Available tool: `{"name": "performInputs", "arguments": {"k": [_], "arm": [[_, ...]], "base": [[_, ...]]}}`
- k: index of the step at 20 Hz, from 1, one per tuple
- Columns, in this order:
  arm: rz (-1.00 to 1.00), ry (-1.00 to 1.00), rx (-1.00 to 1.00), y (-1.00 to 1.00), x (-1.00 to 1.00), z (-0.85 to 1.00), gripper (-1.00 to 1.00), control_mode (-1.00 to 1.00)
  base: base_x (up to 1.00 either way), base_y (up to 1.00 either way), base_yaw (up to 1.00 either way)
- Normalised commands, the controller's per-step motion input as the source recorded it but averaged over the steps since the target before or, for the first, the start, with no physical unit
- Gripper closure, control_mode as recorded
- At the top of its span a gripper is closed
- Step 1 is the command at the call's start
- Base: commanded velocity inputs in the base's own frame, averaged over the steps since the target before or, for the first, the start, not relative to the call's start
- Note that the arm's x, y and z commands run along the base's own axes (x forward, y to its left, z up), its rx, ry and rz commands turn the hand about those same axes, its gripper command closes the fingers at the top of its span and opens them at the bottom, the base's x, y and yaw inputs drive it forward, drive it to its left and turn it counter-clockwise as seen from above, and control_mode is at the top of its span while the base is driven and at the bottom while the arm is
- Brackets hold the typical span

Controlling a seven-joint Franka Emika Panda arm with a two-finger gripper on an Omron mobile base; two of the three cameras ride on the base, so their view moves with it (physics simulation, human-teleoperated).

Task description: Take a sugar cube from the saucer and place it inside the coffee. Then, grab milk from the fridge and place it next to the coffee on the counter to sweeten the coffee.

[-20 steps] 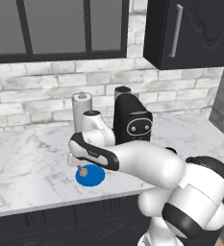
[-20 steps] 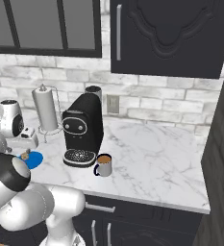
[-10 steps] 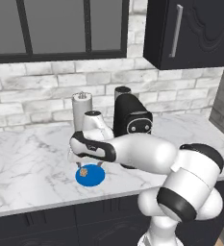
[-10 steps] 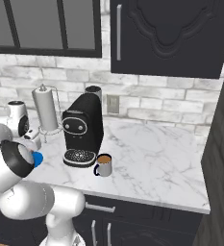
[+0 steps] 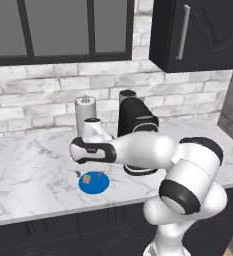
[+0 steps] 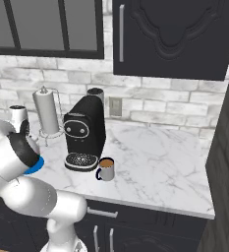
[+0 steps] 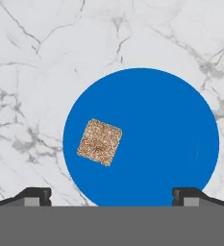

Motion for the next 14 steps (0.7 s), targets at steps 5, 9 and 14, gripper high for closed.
{"name": "performInputs", "arguments": {"k": [5,9,14], "arm": [[-0.06,0.00,0.00,0.04,0.00,-0.07,-1.00,-1.00],[-0.05,0.00,0.00,0.02,0.00,-0.15,-1.00,-1.00],[-0.05,0.00,-0.01,0.00,0.02,-0.17,-1.00,-1.00]], "base": [[0.00,0.00,0.00],[0.00,0.00,0.00],[0.00,0.00,0.00]]}}
